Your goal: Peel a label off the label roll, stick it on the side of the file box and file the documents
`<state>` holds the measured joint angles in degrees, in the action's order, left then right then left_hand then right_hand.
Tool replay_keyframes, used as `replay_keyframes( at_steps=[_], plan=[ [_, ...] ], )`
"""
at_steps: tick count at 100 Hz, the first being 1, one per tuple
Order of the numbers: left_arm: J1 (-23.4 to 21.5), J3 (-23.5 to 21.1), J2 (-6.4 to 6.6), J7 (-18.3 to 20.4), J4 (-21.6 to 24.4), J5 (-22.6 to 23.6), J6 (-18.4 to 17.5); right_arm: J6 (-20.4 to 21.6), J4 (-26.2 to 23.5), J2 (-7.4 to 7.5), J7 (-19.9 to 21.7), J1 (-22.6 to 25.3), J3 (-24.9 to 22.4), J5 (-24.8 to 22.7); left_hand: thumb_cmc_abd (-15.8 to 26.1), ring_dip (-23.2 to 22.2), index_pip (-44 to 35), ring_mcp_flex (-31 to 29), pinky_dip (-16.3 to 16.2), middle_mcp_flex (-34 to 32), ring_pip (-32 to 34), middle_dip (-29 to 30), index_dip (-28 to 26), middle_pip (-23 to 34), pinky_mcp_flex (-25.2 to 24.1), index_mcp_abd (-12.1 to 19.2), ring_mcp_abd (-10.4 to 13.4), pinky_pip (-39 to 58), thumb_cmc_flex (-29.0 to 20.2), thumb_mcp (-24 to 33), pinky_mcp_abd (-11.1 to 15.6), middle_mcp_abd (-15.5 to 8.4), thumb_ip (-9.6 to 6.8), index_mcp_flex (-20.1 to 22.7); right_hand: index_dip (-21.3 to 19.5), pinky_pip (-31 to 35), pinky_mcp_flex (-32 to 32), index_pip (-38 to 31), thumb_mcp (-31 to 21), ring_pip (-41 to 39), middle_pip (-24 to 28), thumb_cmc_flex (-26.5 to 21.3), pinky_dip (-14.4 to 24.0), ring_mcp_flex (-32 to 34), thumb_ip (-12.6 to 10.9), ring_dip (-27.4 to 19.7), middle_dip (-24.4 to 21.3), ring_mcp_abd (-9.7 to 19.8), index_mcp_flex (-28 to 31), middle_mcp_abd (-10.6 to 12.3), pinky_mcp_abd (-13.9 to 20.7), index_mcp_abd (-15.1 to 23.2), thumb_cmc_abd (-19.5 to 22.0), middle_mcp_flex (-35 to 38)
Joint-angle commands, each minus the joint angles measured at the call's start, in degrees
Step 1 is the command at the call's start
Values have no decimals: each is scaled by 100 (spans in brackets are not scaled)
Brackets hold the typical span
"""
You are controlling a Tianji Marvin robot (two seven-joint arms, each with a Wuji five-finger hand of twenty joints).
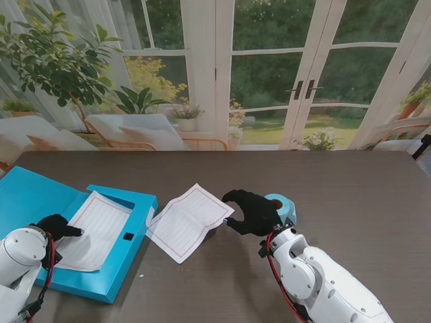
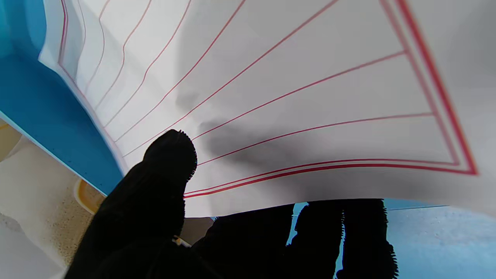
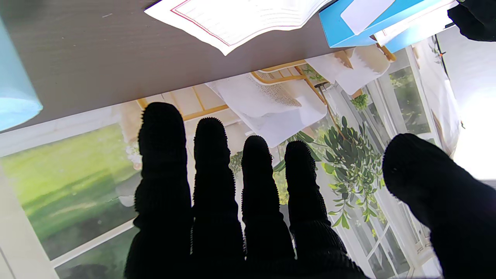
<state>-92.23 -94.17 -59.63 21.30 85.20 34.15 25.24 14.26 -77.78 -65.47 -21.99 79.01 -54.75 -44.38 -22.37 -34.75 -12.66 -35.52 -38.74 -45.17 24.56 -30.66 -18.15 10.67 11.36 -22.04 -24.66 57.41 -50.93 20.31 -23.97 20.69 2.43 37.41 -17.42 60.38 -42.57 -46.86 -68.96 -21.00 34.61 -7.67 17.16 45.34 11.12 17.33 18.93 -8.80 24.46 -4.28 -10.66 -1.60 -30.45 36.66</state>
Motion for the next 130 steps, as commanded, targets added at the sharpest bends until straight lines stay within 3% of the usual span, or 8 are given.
replay_keyframes(
  at_steps=[1, 41, 75, 107, 115, 118, 130],
  plan=[
    [-13, -20, 21, 103, 45, -19, 26, 28, 0, -26, 66, 14, 21, 1, 181, 225, 120, 209, 81, 183, -238, 161, 57, -132, -150, 4, -163, -240, 94, -141, -46, 56, 64, 97, -14, -71, 2365, -27, 28, -49, 74, 155, -46, 37, -123, 51, 22, 47, -14, -31, -98, -34, 44, 96],
    [25, 7, 72, 274, 57, 266, -44, 79, 28, -26, 73, 6, 35, 17, 296, 1018, 653, 1216, 383, 958, -1280, 936, 462, -543, -648, -180, -209, -1843, 163, -416, 120, 191, 30, -277, -15, -72, 2366, -30, 26, -52, 74, 158, -47, 47, -121, 51, 21, 53, -3, -21, -91, -30, 47, 111],
    [26, 4, 47, 175, -64, 127, -182, 127, 50, -33, 93, 10, 41, 75, 527, 1323, 829, 1772, 445, 1526, -1684, 1316, 702, -691, -814, -246, 88, -3089, 48, -705, 460, 110, -26, -580, -14, -67, 2360, -27, 13, -52, 72, 154, -45, 51, -120, 52, 21, 48, -4, -26, -98, -33, 42, 112],
    [64, -4, -24, -137, -252, -85, -591, 139, 67, -38, 115, 7, 55, 113, 551, 1157, 804, 1750, 217, 1512, -1582, 1262, 704, -652, -764, -251, 217, -3488, -41, -692, 566, 130, -42, -567, -16, -63, 2356, -30, 7, -54, 78, 148, -43, 57, -118, 53, 24, 48, -14, -22, -97, -40, 37, 112],
    [98, 14, -28, -147, -307, -148, -664, 144, 72, -41, 122, 7, 62, 132, 585, 1109, 813, 1797, 77, 1552, -1623, 1234, 703, -662, -712, -273, 231, -3763, -53, -699, 588, 155, -39, -584, -16, -62, 2355, -30, 2, -55, 78, 143, -43, 57, -119, 53, 24, 43, -13, -33, -89, -42, 38, 109],
    [113, 23, -37, -188, -344, -169, -711, 147, 74, -42, 124, 5, 65, 135, 584, 1091, 815, 1801, -224, 1555, -1638, 1234, 700, -664, -626, -283, 239, -4067, -47, -663, 605, 161, -38, -583, -16, -63, 2357, -31, 3, -56, 80, 145, -43, 57, -118, 53, 24, 42, -13, -29, -96, -40, 39, 111],
    [176, 66, -104, -426, -494, -449, -808, 159, 86, -44, 132, 0, 71, 153, 612, 1098, 813, 1834, -245, 1562, -1656, 1235, 699, -666, -599, -326, 256, -4213, -105, -608, 665, 233, -46, -569, -17, -61, 2353, -33, -1, -54, 79, 142, -42, 53, -118, 53, 24, 37, -8, -29, -91, -45, 37, 106]
  ],
)
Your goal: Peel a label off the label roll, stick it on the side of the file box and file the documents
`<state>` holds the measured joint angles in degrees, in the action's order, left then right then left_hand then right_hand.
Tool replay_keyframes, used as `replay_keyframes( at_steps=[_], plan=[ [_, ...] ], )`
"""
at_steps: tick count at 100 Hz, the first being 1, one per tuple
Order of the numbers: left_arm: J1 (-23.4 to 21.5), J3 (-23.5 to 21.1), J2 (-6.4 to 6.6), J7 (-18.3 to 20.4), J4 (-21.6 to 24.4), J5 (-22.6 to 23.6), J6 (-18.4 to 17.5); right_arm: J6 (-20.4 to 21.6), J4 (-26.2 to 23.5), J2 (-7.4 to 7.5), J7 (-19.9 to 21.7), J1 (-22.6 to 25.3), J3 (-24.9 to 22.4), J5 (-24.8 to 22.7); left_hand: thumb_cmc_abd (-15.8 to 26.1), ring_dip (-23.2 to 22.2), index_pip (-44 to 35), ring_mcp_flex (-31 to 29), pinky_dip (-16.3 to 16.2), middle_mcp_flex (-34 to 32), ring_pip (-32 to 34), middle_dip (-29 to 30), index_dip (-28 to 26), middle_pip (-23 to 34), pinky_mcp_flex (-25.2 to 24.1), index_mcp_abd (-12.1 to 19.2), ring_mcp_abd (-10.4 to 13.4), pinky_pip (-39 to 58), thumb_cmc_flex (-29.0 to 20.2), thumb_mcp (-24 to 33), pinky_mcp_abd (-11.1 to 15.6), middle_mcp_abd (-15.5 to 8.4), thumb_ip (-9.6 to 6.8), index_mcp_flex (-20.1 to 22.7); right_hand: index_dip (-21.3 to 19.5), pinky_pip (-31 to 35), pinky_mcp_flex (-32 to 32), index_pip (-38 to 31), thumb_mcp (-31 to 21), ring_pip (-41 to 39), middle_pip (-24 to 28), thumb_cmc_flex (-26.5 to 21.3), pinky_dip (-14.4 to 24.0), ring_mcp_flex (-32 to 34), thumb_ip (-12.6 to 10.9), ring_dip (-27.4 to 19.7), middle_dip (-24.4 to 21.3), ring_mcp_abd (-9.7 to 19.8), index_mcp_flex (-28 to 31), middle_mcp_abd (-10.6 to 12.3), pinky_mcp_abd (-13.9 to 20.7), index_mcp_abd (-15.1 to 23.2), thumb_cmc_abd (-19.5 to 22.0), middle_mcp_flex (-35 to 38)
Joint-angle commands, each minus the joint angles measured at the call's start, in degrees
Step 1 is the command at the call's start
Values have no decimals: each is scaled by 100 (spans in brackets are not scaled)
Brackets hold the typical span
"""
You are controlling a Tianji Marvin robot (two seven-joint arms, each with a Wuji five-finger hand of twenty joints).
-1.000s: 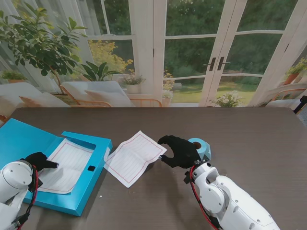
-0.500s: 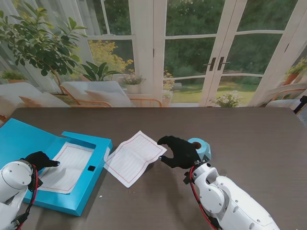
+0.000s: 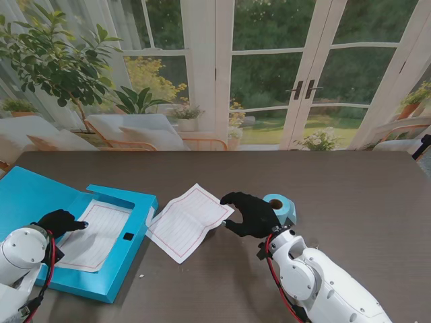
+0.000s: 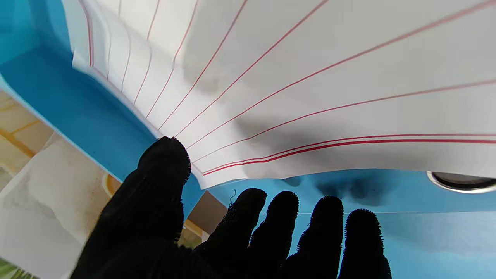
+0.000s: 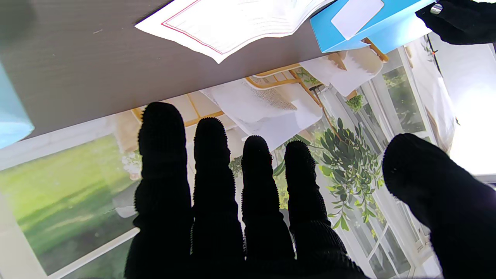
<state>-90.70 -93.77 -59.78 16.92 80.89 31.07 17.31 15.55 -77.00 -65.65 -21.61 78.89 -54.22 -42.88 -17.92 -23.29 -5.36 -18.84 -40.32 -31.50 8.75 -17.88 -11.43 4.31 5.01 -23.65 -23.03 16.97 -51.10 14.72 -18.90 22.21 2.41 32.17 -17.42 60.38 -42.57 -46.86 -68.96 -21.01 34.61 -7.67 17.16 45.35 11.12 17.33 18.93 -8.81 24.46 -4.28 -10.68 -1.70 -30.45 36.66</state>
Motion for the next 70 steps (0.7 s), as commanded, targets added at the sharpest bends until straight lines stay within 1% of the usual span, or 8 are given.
replay_keyframes(
  at_steps=[1, 10, 28, 43, 54, 61, 70],
  plan=[
    [28, 28, -93, 0, -75, -164, -25, 32, 8, -27, 95, 12, 18, 4, 173, -47, 83, 171, -86, 201, -78, -43, 27, -32, 35, -167, 95, -175, -93, -45, 167, 83, -44, -43, -17, -61, 2353, -32, -2, -54, 80, 141, -43, 53, -118, 53, 25, 38, -10, -32, -90, -36, 34, 107],
    [65, 47, -131, -137, -186, -301, -158, 39, 13, -25, 113, 12, 14, 15, 241, -33, 85, 225, -54, 221, -109, -41, 30, -37, -18, -182, 149, -264, -115, -24, 281, 102, -42, -26, -17, -59, 2350, -32, 0, -57, 79, 142, -42, 55, -117, 54, 24, 33, -8, -33, -94, -39, 40, 100],
    [105, 53, -178, -343, -287, -393, -373, 47, 30, -27, 128, 11, 15, 40, 265, -12, 86, 277, 21, 242, -152, -39, 32, -37, -55, -186, 184, -387, -149, -7, 374, 107, -41, 0, -15, -59, 2352, -29, -2, -58, 82, 137, -42, 54, -117, 53, 26, 41, -17, -34, -87, -38, 36, 95],
    [107, 32, -203, -455, -257, -445, -544, 43, 43, -24, 112, -10, 40, 6, 312, 3, 53, 261, 49, 193, -178, -41, 15, -24, -94, -97, 171, -433, -127, -31, 269, 45, -39, 69, -14, -63, 2362, -25, -8, -51, 80, 132, -43, 34, -111, 51, 25, 38, -21, -33, -95, -32, -30, 83],
    [76, 7, -202, -454, -140, -434, -644, 12, 35, -14, 129, -33, 79, -36, 345, 9, 48, 247, 28, 189, -190, -40, 4, -28, -97, -66, 153, -418, -113, -66, 220, 28, -44, 64, -7, -76, 2385, -7, -10, -36, 72, 140, -47, -4, -98, 47, 24, 31, -55, -27, -96, -31, -132, 43],
    [43, -6, -209, -471, -28, -460, -676, -48, 21, -5, 162, -49, 113, -66, 352, 4, 44, 218, -2, 168, -183, -41, -3, -23, -55, -88, 70, -382, -121, -86, 173, 83, -49, 75, 1, -91, 2416, 13, 5, -19, 57, 159, -52, -50, -86, 42, 20, 33, -109, -23, -93, -24, -176, -16],
    [-17, -39, -206, -440, 144, -487, -728, -119, 25, 6, 215, -86, 175, -94, 370, 4, 48, 234, -24, 186, -193, -38, -5, -32, -65, -89, 63, -372, -118, -113, 166, 112, -52, 78, 10, -107, 2461, 38, 32, 2, 44, 168, -57, -120, -73, 37, 19, 25, -193, -26, -89, -6, -254, -117]
  ],
)
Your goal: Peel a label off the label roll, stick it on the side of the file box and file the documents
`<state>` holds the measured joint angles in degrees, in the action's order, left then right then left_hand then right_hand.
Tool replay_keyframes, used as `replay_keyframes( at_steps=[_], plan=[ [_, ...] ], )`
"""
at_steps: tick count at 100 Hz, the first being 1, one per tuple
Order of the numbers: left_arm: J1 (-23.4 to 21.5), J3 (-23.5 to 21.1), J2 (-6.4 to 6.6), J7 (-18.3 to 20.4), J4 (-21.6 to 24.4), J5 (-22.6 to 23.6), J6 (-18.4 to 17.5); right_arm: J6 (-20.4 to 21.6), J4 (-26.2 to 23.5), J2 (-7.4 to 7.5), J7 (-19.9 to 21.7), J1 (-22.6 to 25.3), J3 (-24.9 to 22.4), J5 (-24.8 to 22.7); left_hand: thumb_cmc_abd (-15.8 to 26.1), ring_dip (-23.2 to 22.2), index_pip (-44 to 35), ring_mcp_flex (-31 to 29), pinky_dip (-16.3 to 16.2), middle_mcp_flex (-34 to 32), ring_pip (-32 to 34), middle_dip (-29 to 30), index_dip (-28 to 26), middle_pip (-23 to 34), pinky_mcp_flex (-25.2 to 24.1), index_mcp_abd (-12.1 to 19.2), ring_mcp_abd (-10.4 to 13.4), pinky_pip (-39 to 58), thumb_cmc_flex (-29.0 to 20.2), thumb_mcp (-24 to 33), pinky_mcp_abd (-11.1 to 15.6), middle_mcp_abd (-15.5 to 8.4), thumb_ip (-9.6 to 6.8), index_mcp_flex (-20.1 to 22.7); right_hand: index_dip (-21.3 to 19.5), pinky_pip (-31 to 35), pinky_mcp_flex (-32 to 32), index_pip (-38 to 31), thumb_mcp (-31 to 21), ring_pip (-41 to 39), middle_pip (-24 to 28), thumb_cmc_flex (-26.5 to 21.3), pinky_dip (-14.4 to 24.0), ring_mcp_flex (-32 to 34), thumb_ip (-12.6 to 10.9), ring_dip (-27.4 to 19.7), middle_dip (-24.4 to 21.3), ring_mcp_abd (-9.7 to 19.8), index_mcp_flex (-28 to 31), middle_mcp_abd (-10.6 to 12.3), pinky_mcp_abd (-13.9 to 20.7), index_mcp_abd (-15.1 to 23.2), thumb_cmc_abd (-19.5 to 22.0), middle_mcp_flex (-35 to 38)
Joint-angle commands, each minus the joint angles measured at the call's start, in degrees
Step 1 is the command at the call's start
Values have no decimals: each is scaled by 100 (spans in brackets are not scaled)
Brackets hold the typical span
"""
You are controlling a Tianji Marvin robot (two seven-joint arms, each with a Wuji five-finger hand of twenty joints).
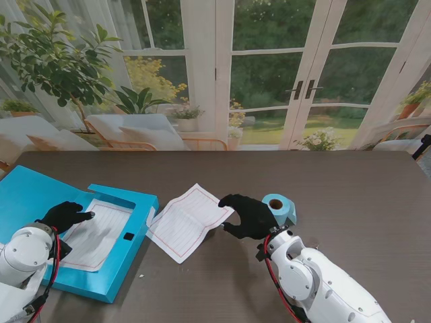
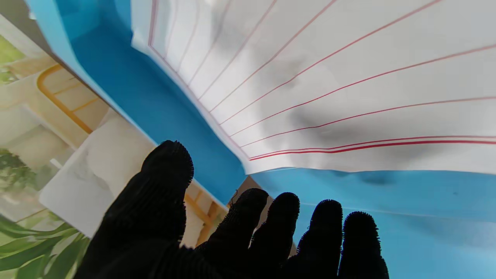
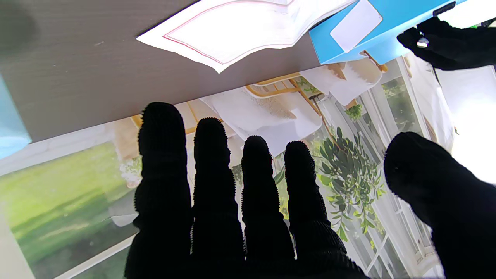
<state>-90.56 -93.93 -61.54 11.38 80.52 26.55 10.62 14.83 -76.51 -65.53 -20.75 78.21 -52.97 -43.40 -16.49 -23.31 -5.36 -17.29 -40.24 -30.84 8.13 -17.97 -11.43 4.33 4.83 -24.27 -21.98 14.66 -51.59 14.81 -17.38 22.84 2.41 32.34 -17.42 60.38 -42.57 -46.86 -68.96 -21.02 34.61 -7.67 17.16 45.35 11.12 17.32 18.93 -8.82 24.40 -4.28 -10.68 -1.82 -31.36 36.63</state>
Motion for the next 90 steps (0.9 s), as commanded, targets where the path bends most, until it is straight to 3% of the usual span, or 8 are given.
replay_keyframes(
  at_steps=[1, 23, 49, 90],
  plan=[
    [-38, -27, -30, 117, 203, -40, -64, -58, -23, -4, 135, -23, 57, -47, 230, 7, 57, 83, -33, 125, -133, -27, -2, -37, -52, -33, -45, -142, -67, -126, 17, 48, -52, 41, 12, -111, 2471, 42, 35, 5, 43, 166, -58, -130, -72, 37, 19, 23, -202, -28, -89, 12, -184, -131],
    [-158, -84, -25, 180, 608, -124, -314, -301, 135, -8, 72, -240, 345, -205, 257, 17, 69, 96, -56, 111, -159, -23, -3, -30, -86, 21, -33, -154, -68, -224, 10, -9, -58, 33, 43, -153, 2611, 83, -89, 17, 79, 84, -54, -357, -20, 41, 41, 27, -418, -12, -59, 49, -776, -482],
    [-243, 60, 8, 245, 989, -59, -901, -500, 447, 0, -70, -573, 735, -471, 270, 98, 64, 193, 13, 105, -273, -1, -14, -45, -231, 237, 34, -279, -48, -390, 41, -188, -66, 19, 74, -203, 2706, 97, -421, 9, 106, -16, -38, -520, 106, 24, 36, 38, -382, 26, -38, 130, -1655, -677],
    [-201, 483, 46, 181, 1275, 281, -1649, -738, 1027, -132, -296, -986, 1251, -349, 289, 219, 44, 272, 213, 139, -334, 45, -32, -67, -340, 381, 195, -448, -49, -578, 88, -384, -95, 2, 94, -215, 2762, 128, -475, 0, 135, -45, -27, -605, 135, 10, 39, 30, -441, 31, -31, 99, -1724, -766]
  ],
)
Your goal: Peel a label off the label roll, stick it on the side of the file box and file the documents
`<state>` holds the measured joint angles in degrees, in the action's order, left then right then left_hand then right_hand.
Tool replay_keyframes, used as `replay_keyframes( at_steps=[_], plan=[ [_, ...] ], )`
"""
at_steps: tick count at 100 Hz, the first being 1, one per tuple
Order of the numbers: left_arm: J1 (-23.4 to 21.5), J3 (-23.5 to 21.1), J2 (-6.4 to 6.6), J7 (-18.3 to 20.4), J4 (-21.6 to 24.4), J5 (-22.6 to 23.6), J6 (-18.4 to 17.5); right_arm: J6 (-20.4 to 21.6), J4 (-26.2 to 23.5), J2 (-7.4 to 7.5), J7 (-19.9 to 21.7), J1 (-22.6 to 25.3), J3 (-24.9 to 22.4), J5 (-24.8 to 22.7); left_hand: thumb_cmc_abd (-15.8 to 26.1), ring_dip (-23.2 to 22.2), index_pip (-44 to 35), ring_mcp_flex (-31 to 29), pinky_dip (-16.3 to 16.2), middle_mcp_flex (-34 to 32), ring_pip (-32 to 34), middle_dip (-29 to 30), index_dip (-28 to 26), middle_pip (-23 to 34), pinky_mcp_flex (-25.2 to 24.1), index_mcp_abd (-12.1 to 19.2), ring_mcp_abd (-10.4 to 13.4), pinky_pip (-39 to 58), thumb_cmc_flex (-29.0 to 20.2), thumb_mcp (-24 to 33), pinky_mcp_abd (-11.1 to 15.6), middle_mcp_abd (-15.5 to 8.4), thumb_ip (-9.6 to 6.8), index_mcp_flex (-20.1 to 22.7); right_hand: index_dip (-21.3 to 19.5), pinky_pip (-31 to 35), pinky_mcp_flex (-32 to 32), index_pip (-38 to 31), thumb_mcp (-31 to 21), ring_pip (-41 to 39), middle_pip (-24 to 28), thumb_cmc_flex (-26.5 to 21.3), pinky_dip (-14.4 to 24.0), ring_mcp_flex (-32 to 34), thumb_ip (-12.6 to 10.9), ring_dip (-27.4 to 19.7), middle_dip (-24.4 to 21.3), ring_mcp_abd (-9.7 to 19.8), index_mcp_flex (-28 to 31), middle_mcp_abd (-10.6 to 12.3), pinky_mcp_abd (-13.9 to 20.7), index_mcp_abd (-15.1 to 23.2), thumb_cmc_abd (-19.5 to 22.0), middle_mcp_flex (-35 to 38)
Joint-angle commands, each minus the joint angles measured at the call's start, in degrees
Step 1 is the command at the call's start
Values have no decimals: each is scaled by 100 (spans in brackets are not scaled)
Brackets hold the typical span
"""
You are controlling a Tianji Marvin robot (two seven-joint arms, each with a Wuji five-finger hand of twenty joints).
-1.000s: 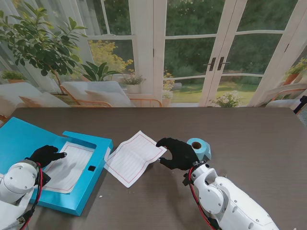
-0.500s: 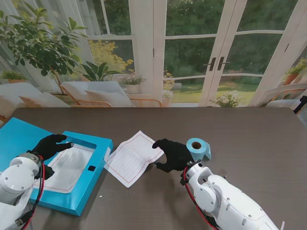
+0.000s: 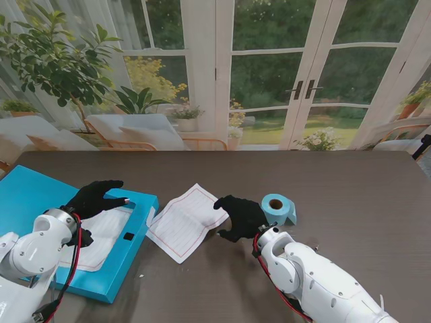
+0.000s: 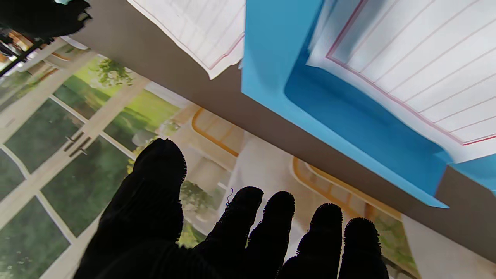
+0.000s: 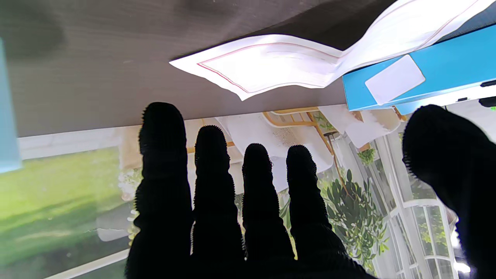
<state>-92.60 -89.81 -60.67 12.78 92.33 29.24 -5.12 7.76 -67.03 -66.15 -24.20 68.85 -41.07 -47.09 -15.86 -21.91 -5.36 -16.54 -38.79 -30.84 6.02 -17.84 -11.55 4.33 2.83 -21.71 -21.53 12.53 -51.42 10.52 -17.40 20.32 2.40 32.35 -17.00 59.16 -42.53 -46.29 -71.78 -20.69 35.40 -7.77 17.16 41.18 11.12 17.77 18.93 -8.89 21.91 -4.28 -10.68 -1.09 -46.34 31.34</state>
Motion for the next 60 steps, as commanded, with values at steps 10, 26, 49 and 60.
replay_keyframes(
  at_steps=[10, 26, 49, 60],
  plan=[
    [11, 183, -44, -21, 82, 48, -205, -96, 250, -119, -16, -190, 249, 52, 229, 101, 40, 210, 107, 147, -129, 43, -23, -69, -169, 164, 173, -261, -72, -177, 98, -149, -99, -3, 59, -96, 2775, 91, -181, -36, 58, -32, -25, -223, 132, -36, 41, 36, -305, 18, -19, 4, -221, -307],
    [10, 330, -44, -46, 63, 39, -336, -280, 492, -209, -100, -420, 538, 99, 234, 124, 41, 225, 158, 163, -129, 54, -26, -70, -193, 199, 219, -283, -89, -210, 112, -194, -107, -18, 73, -106, 2843, 110, -165, -34, 81, -75, -24, -351, 118, -43, 52, 40, -458, 11, 7, -2, -210, -469],
    [25, 518, -71, -152, -11, -95, -404, -405, 885, -364, -263, -728, 943, 185, 245, 145, 36, 256, 206, 184, -130, 63, -31, -71, -223, 210, 239, -290, -122, -245, 122, -189, -114, -9, 75, -80, 2848, 73, -213, -103, 146, -203, -8, -377, 84, -34, 70, 51, -514, 18, 25, 9, -275, -516],
    [13, 571, -74, -172, 0, -100, -410, -413, 1040, -427, -278, -835, 1092, 249, 255, 152, 36, 265, 221, 200, -132, 67, -33, -74, -231, 221, 242, -286, -131, -266, 126, -206, -116, -5, 83, -81, 2870, 75, -228, -117, 145, -224, -9, -407, 78, -36, 66, 54, -540, 30, 35, 30, -292, -559]
  ],
)
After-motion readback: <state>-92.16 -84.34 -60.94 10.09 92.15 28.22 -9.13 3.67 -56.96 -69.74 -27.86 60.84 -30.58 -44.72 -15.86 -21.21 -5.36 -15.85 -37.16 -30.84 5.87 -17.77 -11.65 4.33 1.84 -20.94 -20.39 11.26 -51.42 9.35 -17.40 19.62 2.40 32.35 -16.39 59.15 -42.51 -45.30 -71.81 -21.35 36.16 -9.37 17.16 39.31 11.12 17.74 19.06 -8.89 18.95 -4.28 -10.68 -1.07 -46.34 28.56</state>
